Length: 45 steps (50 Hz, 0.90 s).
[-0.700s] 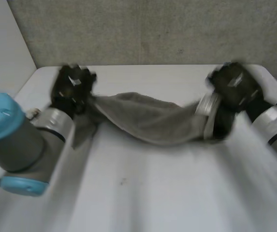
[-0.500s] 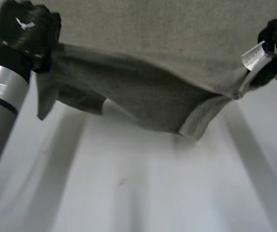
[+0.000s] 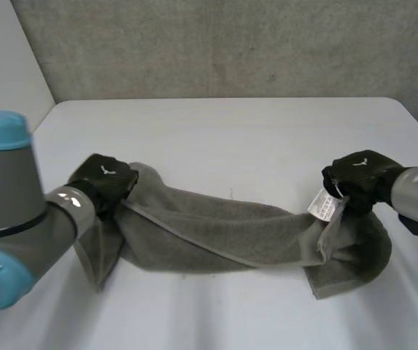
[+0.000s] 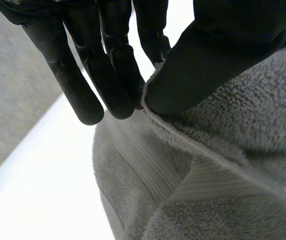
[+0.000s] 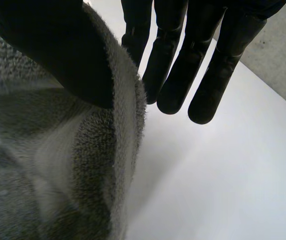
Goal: Fold the towel.
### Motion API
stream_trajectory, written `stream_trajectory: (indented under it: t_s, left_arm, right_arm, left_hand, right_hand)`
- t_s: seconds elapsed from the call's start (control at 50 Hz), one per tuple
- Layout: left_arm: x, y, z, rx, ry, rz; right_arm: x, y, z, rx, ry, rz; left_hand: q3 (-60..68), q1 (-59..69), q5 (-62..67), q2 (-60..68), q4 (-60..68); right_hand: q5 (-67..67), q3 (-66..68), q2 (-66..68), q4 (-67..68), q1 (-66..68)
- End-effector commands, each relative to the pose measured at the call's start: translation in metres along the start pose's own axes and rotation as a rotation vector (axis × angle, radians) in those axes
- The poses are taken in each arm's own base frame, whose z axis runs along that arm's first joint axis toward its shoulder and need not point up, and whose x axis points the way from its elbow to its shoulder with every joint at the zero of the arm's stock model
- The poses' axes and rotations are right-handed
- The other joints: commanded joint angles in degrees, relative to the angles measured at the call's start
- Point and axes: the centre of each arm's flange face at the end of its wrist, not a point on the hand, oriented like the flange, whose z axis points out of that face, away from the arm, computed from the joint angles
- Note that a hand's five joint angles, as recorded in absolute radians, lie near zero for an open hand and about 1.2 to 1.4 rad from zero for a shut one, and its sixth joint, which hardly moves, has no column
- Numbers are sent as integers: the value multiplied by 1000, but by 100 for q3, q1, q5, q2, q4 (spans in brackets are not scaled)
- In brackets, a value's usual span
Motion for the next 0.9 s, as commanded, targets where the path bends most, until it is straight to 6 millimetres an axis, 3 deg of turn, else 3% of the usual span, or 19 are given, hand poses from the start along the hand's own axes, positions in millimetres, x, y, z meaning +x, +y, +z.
stream_trajectory:
  t_s: [0.02,0.06,0.12,0.14,0.16,0.18,0.22,0.3,0.4,0.44,0.46,0.48,0.5,0.54,0.6,0.72,0.86,0.88,0.9]
  left_arm:
    - [-22,-3,65,48,-78,61]
    - [-56,-38,79,220,-221,71]
    - [-73,-60,82,339,-311,74]
    - [-91,-85,79,473,-406,74]
    - [-108,-112,67,617,-502,75]
    - [-108,-112,67,618,-503,75]
    - [-131,-158,31,866,-658,74]
    - [-139,-170,10,934,-696,60]
    - [-121,-145,14,810,-591,34]
    - [-96,-108,28,642,-475,19]
    - [-95,-107,28,641,-475,19]
    - [-81,-86,34,554,-414,12]
    - [-81,-86,34,553,-413,12]
    - [-49,-42,43,397,-292,4]
    - [-16,0,51,280,-176,6]
    - [35,49,60,130,-33,16]
    - [40,53,58,117,-18,19]
    - [39,51,57,121,-20,18]
    - [39,51,57,121,-20,18]
  right_arm:
    - [17,-31,36,93,165,-70]
    - [44,-68,39,260,319,-90]
    - [60,-90,36,373,411,-85]
    - [74,-112,29,495,497,-65]
    - [86,-131,18,624,569,-38]
    - [87,-131,18,625,570,-37]
    - [102,-163,-12,839,660,13]
    - [98,-164,-20,855,642,34]
    - [84,-136,-9,651,534,51]
    - [64,-108,5,461,392,58]
    - [64,-107,5,460,391,58]
    - [53,-91,14,371,322,56]
    - [44,-76,22,293,271,39]
    - [35,-62,29,231,226,15]
    - [24,-37,42,144,178,-20]
    - [5,20,79,-35,86,-5]
    - [16,38,82,-83,98,35]
    - [19,39,80,-82,101,51]
    - [19,39,80,-82,101,52]
  left_hand:
    - [1028,1183,1053,1021,1026]
    - [1028,1183,1053,1021,1026]
    - [1028,1183,1053,1021,1026]
    - [1028,1183,1053,1021,1026]
    - [1028,1183,1053,1021,1026]
    - [1028,1183,1053,1021,1026]
    - [1028,1183,1053,1021,1026]
    - [1028,1183,1053,1021,1026]
    - [1028,1183,1053,1021,1026]
    - [1028,1183,1053,1021,1026]
    - [1028,1183,1053,1021,1026]
    - [1028,1183,1053,1021,1026]
    - [1028,1183,1053,1021,1026]
    - [1028,1183,1053,1021,1026]
    - [1028,1183,1053,1021,1026]
    - [1028,1183,1053,1021,1026]
    - [1028,1183,1053,1021,1026]
    - [1028,1183,1053,1021,1026]
    - [1028,1183,1053,1021,1026]
  right_hand:
    - [1373,1222,1284,1158,2446]
    - [1373,1222,1284,1158,2446]
    - [1373,1222,1284,1158,2446]
    - [1373,1222,1284,1158,2446]
    - [1373,1222,1284,1158,2446]
    - [1373,1222,1284,1158,2446]
    - [1373,1222,1284,1158,2446]
    - [1373,1222,1284,1158,2446]
    - [1373,1222,1284,1158,2446]
    - [1373,1222,1284,1158,2446]
    - [1373,1222,1284,1158,2446]
    - [1373,1222,1284,1158,2446]
    - [1373,1222,1284,1158,2446]
    - [1373,1222,1284,1158,2446]
    - [1373,1222,1284,1158,2446]
    - [1373,1222,1284,1158,2446]
    - [1373,1222,1284,1158,2446]
    - [-169,-321,-258,-385,903]
    - [-185,-336,-274,-400,888]
